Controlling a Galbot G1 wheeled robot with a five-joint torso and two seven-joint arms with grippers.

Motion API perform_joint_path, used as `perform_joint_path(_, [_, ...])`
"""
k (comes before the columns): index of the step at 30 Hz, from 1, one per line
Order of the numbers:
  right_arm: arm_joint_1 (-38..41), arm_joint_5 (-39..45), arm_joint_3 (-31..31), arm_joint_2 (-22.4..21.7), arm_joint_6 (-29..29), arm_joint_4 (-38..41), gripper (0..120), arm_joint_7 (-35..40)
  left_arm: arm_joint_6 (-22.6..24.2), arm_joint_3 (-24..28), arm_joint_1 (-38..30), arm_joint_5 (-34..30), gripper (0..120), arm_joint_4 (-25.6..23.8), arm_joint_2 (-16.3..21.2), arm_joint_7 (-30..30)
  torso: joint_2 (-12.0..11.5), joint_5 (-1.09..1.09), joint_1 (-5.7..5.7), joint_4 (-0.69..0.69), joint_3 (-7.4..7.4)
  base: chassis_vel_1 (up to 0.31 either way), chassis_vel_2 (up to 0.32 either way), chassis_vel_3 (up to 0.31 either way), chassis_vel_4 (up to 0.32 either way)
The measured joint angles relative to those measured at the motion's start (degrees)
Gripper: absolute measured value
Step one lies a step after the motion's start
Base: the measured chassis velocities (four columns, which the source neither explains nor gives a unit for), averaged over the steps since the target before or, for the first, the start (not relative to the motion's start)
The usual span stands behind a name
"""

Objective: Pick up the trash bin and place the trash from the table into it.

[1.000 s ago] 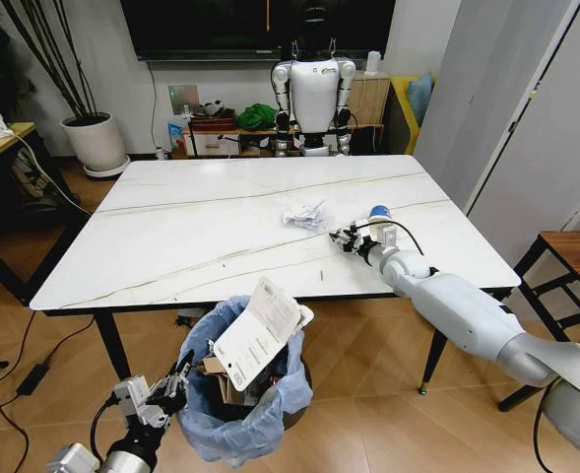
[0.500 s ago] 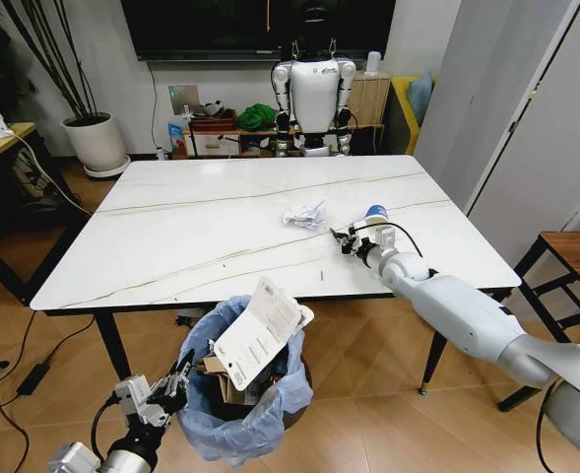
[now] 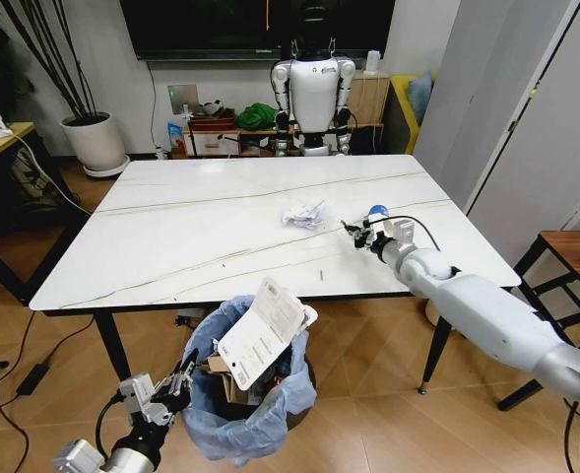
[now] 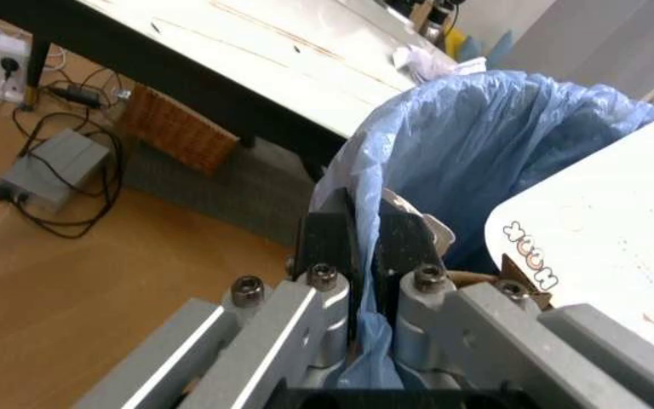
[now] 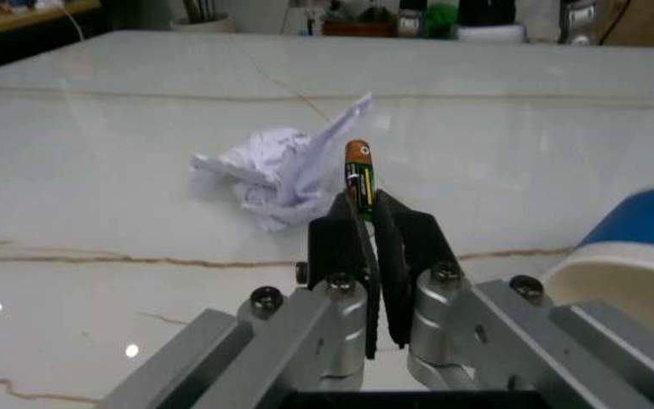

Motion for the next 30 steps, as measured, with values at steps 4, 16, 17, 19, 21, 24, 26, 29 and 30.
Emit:
perform_joint_path(4, [-2.2,1.7,3.5,-5.0,-0.1,9.1,0,0.8,0.0,0.6,0.1,0.4,0,0.1,0.2,0.0,0.0,0.0,0.0,-0.01,0.0,0.0,0.0,0.0,0.0])
perform_joint_path(16, [-1.2,10.5,9.2,-22.1,2.4,35.1,0,1.9,0.0,1.3,0.1,1.4,0,0.5,0.3,0.2,0.0,-0.03,-0.02,-0.01,-0.01,0.0,0.0,0.0,0.0])
perform_joint_path(17, [-0.6,11.4,9.3,-22.8,2.4,37.2,0,2.1,0.0,1.4,0.1,1.5,0,0.5,0.3,0.2,0.0,-0.03,-0.02,-0.02,-0.01,0.0,0.0,0.0,0.0])
perform_joint_path(19, [0.6,12.5,9.4,-23.7,2.5,40.4,0,2.7,-0.1,1.6,0.1,1.6,0,0.5,0.2,0.2,0.0,-0.01,-0.02,-0.01,-0.01,0.0,0.0,0.0,0.0])
perform_joint_path(21, [1.8,13.6,9.3,-24.4,2.6,45.2,0,3.6,-0.1,1.6,0.2,1.8,0,0.4,0.2,0.3,0.0,-0.04,-0.01,0.0,-0.01,0.0,0.0,0.0,0.0])
perform_joint_path(24, [2.5,14.7,8.4,-24.4,2.8,51.6,0,4.9,-0.1,1.6,0.3,1.9,0,0.1,0.2,0.3,0.0,-0.01,-0.01,0.0,-0.01,0.0,0.0,0.0,0.0])
perform_joint_path(26, [2.6,14.9,7.8,-24.3,2.9,53.5,0,5.3,-0.1,1.6,0.3,1.9,0,0.0,0.3,0.3,0.0,-0.01,-0.02,0.0,-0.01,0.0,0.0,0.0,0.0])
perform_joint_path(29, [1.2,14.5,6.7,-24.3,3.0,57.2,0,5.3,-0.1,1.4,0.2,1.8,0,-0.3,0.4,0.3,0.0,-0.02,-0.01,0.0,-0.01,0.0,0.0,0.0,0.0])
perform_joint_path(30, [0.4,14.2,6.6,-24.3,3.0,57.8,0,5.3,-0.1,1.4,0.1,1.8,0,-0.3,0.5,0.3,0.0,-0.02,-0.01,0.0,-0.01,0.0,0.0,0.0,0.0])
